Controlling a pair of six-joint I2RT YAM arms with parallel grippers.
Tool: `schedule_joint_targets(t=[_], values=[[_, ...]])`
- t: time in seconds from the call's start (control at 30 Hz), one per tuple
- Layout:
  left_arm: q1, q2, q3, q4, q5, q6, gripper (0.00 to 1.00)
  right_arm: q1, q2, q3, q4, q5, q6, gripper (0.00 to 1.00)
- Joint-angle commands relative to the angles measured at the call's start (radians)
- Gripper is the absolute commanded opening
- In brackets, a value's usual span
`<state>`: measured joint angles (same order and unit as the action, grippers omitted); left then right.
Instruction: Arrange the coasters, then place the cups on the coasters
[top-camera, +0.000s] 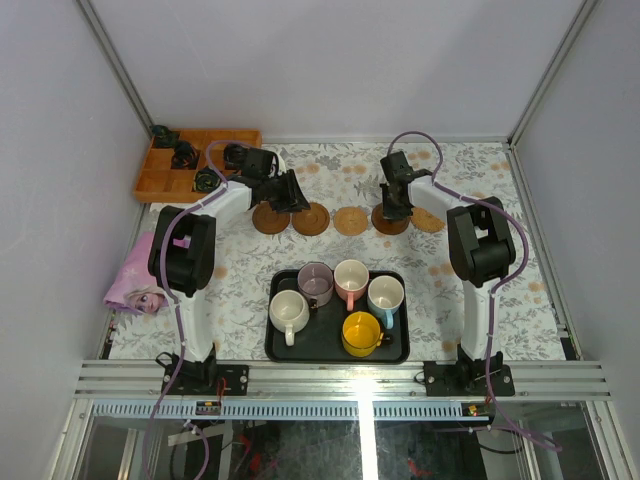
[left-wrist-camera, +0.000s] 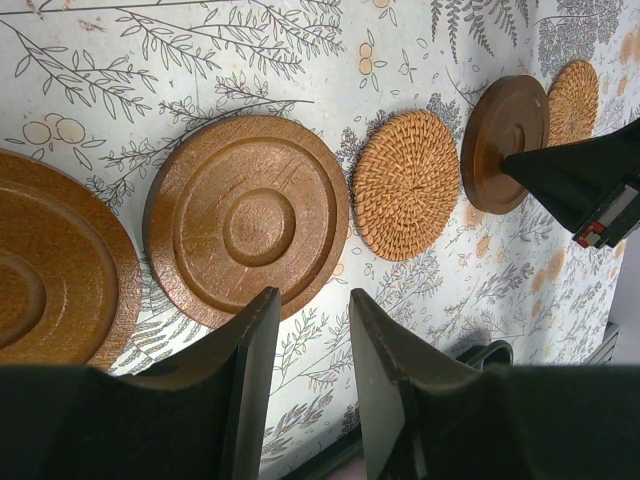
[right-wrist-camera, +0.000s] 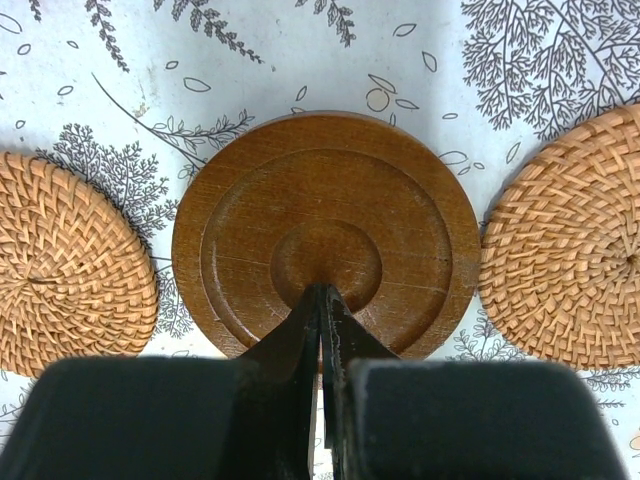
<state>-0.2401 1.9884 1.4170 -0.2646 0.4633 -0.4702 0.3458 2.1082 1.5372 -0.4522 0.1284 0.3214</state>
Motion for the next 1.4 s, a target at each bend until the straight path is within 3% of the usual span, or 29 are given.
schedule_joint_targets(t=[0.0, 0.4, 0.77, 0.97, 1.37], values=[[0.008, 0.001, -0.004, 0.019, -0.010, 0.010, 0.34, 0.005, -0.049, -0.027, -0.051, -0.018, 0.021, 0.00], [0.010, 0.009, -0.005, 0.021, -0.011, 0.008, 0.35, 0.006, -0.070, -0.031, -0.055, -0.004, 0.029, 0.00], [0.011, 0.007, 0.013, 0.019, -0.011, 0.012, 0.35, 0.006, -0.105, 0.110, -0.044, 0.066, -0.006, 0.00], [0.013, 0.005, 0.024, 0.029, -0.007, 0.023, 0.35, -0.015, -0.149, 0.098, -0.015, 0.143, -0.025, 0.00], [0.035, -0.035, -0.040, 0.143, -0.011, 0.038, 0.36, -0.135, -0.115, 0.004, -0.027, 0.146, 0.002, 0.00]])
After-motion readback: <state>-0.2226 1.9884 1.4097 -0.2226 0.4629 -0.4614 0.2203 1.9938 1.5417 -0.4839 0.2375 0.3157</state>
